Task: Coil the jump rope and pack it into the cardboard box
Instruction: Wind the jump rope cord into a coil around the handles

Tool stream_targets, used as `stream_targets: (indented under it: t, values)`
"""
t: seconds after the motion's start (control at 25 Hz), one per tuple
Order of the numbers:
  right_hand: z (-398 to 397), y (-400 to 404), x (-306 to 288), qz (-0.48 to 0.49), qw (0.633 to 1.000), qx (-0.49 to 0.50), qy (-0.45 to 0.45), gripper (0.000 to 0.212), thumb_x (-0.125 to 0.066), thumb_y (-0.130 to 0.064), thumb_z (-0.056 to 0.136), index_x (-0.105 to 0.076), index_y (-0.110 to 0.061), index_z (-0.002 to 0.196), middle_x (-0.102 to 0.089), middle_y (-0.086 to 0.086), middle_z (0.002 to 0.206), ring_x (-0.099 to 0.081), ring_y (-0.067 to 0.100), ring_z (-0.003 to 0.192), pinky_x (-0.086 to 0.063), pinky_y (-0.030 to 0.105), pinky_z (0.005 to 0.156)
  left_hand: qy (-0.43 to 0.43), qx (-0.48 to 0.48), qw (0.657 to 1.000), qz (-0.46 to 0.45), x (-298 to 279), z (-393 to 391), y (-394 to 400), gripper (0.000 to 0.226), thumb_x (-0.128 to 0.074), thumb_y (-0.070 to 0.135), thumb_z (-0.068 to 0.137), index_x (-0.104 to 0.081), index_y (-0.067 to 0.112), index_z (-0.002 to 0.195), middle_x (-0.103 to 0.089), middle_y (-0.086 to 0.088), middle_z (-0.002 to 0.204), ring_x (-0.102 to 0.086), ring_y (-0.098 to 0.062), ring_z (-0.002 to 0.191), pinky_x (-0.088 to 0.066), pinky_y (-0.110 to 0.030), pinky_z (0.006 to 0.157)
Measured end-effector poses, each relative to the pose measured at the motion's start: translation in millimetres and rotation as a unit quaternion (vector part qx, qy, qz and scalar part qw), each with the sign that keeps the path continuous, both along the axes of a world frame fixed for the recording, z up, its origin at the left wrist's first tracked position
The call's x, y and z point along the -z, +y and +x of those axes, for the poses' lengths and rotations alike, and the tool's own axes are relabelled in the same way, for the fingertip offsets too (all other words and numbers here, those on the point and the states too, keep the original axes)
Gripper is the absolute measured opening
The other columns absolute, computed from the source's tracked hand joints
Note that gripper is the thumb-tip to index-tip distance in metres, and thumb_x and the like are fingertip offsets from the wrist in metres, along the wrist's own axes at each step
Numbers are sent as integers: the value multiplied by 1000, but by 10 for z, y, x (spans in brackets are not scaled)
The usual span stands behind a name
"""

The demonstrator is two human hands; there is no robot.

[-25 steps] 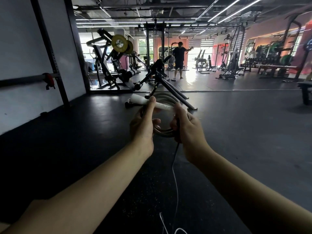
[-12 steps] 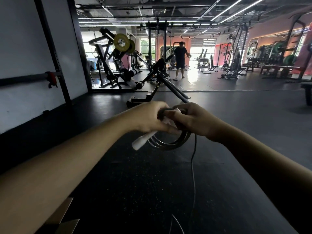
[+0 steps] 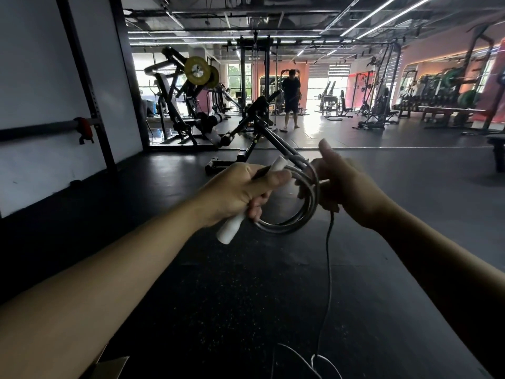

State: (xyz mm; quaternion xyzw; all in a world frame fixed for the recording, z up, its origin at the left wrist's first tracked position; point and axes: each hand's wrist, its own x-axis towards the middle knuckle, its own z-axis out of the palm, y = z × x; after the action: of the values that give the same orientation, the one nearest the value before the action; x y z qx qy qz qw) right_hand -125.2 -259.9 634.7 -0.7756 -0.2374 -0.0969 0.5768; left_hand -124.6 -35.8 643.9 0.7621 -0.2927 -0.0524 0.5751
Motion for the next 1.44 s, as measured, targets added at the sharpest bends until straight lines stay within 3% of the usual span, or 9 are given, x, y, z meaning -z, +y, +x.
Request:
stream_targets:
  t: [0.28,0.44,0.56,0.64,0.88,1.0,1.08,1.24,1.44]
  values:
    - [3,154,342,95,994,-10,51,108,-29,-85,86,-51,19,104,-52,16,70,-49,23,59,-37,33,57,99,-70,902,-414,52,-105,-371,45,-52,42,102,-41,20,64,-32,9,44,-35,-8,42,-52,-25,52]
    - [-252,644,519,191,975,-72,84,73,-34,-70,93,-68,-9,112,-69,4,78,-61,10,63,-43,27,57,116,-229,843,-473,135,-115,-579,47,-56,55,98,-48,20,66,-48,8,49,-52,-11,50,-52,-25,55]
    - [-330,873,516,320,944,-27,81,41,-53,-43,101,-73,-11,115,-79,2,89,-74,14,78,-57,26,64,114,-263,848,-445,242,-116,-635,47,-57,57,96,-56,19,69,-63,10,54,-63,-10,55,-55,-27,62]
    - [-293,856,487,326,942,23,78,28,-58,-35,101,-75,-14,106,-70,-2,68,-63,13,57,-48,26,50,88,-264,867,-412,292,-63,-570,43,-59,53,97,-62,19,71,-67,11,59,-68,-11,66,-57,-34,77]
    - [-95,536,305,111,988,86,66,22,-59,-18,101,-69,-15,81,-52,-9,43,-42,1,37,-31,19,40,88,-202,926,-308,499,97,-75,13,-74,27,88,-72,16,96,-79,-1,91,-73,-20,92,-52,-41,86]
    - [-27,347,166,-64,992,99,36,22,-62,-19,100,-70,-18,80,-56,-10,45,-48,0,41,-37,15,41,13,-189,952,-240,374,181,305,54,-81,28,76,-63,20,126,-78,1,113,-72,-21,109,-54,-43,93]
    - [2,277,67,-200,974,103,-13,18,-65,-24,98,-71,-21,81,-62,-7,55,-54,2,48,-44,21,50,-115,-162,979,-44,164,151,436,75,-83,39,71,-54,28,138,-72,7,125,-68,-10,114,-50,-30,96]
    - [55,350,-128,-349,930,83,-80,16,-67,-25,94,-68,-19,79,-64,1,68,-54,10,56,-44,28,59,-249,-87,914,307,-107,53,186,103,-87,63,59,-37,43,147,-59,11,145,-56,-8,127,-44,-32,107]
    - [42,330,-195,-381,917,66,-102,18,-71,-31,89,-60,-35,76,-63,-8,70,-57,8,63,-46,32,64,-164,-74,947,268,-106,150,-12,97,-93,54,46,-57,35,134,-71,15,124,-66,-6,114,-51,-41,105]
